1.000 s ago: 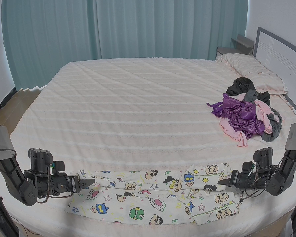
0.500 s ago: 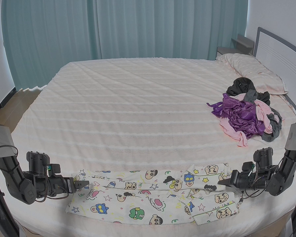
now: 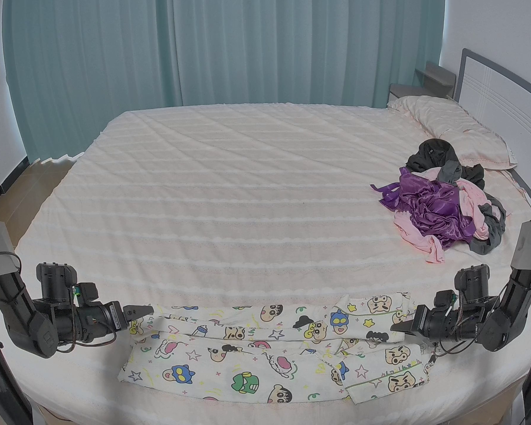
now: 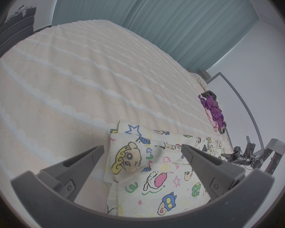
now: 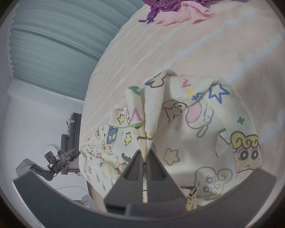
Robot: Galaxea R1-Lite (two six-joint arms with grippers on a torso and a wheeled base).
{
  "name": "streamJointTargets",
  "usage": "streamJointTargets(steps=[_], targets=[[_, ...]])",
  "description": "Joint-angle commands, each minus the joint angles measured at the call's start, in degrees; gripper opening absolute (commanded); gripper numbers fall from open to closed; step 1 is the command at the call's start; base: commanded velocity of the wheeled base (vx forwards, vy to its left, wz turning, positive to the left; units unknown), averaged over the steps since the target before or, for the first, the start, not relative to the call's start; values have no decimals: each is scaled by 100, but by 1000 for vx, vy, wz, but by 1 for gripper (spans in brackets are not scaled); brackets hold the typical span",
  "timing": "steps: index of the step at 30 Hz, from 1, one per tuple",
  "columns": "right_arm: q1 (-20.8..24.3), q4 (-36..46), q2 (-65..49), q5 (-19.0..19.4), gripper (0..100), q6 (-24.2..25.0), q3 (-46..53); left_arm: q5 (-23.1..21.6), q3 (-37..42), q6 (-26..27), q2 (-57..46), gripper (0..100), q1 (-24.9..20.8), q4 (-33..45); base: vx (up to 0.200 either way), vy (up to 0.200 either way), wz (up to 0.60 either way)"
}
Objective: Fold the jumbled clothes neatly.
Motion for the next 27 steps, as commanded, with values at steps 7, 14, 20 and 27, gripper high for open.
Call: streamJointTargets(steps=[7,14,20,27], targets=[[3,-2,9,4,0,7,-18,-7,-309,-72,529,100,-9,-6,0,0,0],[12,-2,9,4,0,7,-35,-7,-432,-81,713,0,-9,-6,0,0,0],[3,-2,9,4,0,7,-9,10,-441,-248,617,0,17,-15,0,0,0],[-14,-2,-141,-5,0,34,-9,10,-467,-291,98,0,35,-15,0,0,0]])
